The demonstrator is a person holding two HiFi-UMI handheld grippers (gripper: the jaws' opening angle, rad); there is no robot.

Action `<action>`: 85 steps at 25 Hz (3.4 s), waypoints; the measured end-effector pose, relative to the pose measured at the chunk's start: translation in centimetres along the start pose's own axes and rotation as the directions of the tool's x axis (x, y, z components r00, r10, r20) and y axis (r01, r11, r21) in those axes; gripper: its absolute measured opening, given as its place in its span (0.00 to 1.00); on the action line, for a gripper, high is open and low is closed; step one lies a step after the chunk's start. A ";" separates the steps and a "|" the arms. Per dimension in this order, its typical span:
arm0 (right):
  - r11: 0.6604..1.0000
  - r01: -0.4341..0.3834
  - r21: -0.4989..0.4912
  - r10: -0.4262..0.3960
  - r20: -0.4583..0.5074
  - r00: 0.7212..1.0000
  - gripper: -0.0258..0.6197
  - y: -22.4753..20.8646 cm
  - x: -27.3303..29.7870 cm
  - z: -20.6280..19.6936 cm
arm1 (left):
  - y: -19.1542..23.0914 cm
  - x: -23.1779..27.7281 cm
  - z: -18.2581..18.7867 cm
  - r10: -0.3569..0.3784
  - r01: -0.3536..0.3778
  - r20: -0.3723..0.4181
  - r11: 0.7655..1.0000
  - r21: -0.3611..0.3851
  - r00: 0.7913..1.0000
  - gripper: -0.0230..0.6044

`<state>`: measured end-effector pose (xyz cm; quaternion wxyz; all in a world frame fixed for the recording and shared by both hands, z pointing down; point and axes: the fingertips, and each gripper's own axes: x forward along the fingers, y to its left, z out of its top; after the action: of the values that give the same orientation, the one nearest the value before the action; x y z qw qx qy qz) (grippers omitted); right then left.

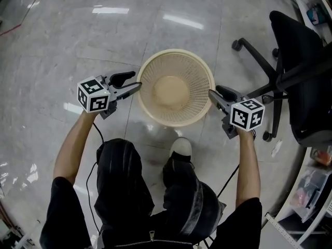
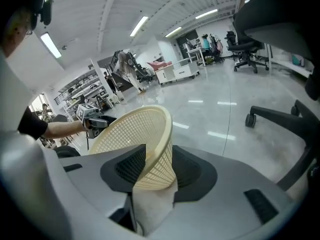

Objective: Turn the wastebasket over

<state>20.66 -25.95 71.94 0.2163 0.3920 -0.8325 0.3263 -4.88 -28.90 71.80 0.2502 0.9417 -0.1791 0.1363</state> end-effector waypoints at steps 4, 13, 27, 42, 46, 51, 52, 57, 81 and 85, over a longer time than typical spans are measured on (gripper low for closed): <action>0.999 -0.040 0.025 0.040 -0.009 0.999 0.27 0.6 0.4 -0.1 | -0.8 0.6 -0.4 -0.087 0.086 -0.008 0.994 -0.065 0.996 0.35; 0.992 0.023 -0.124 -0.023 0.001 1.000 0.27 1.5 -0.2 0.5 | -1.6 0.1 0.1 -0.067 0.069 -0.023 0.994 0.089 0.997 0.35; 0.969 0.044 -0.243 -0.007 0.147 0.989 0.20 4.7 -0.4 -0.3 | 0.1 -1.7 -2.0 0.105 -0.103 0.003 0.967 0.233 0.994 0.23; 0.939 -0.175 -0.295 0.153 -0.096 0.983 0.16 10.9 2.7 -11.5 | -4.8 -3.5 -14.6 -0.016 0.066 -0.205 0.967 0.244 0.979 0.21; 0.948 -0.203 -0.246 0.183 -0.099 0.978 0.17 11.1 2.1 -12.0 | -5.2 -4.3 -14.6 -0.034 0.067 -0.160 0.977 0.201 0.986 0.21; 0.934 -0.232 -0.272 0.207 -0.116 0.971 0.23 11.5 -0.8 -11.0 | -5.6 -6.5 -12.2 -0.057 0.081 -0.124 0.977 0.195 0.991 0.21; 0.934 -0.222 -0.281 0.202 -0.098 0.975 0.24 11.3 -1.4 -10.2 | -5.6 -7.0 -11.3 -0.054 0.078 -0.115 0.974 0.212 0.992 0.21; 0.961 -0.192 -0.200 0.202 0.035 0.979 0.29 8.5 -1.6 -5.5 | -2.8 -7.2 -6.7 0.024 -0.011 -0.047 0.967 0.254 0.999 0.26; 0.940 -0.139 -0.312 0.086 -0.179 0.980 0.48 -2.8 10.3 -8.1 | 7.8 2.4 -13.0 -0.013 0.076 -0.325 0.981 0.181 0.946 0.65; 0.970 -0.084 -0.227 0.052 -0.146 0.988 0.48 -4.9 11.7 -8.2 | 8.7 3.4 -13.1 -0.019 0.064 -0.302 0.988 0.140 0.953 0.65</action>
<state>18.38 -28.41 86.68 0.3067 0.3116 -0.8608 0.2606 -7.53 -30.03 87.63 0.2068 0.9296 -0.1086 0.2851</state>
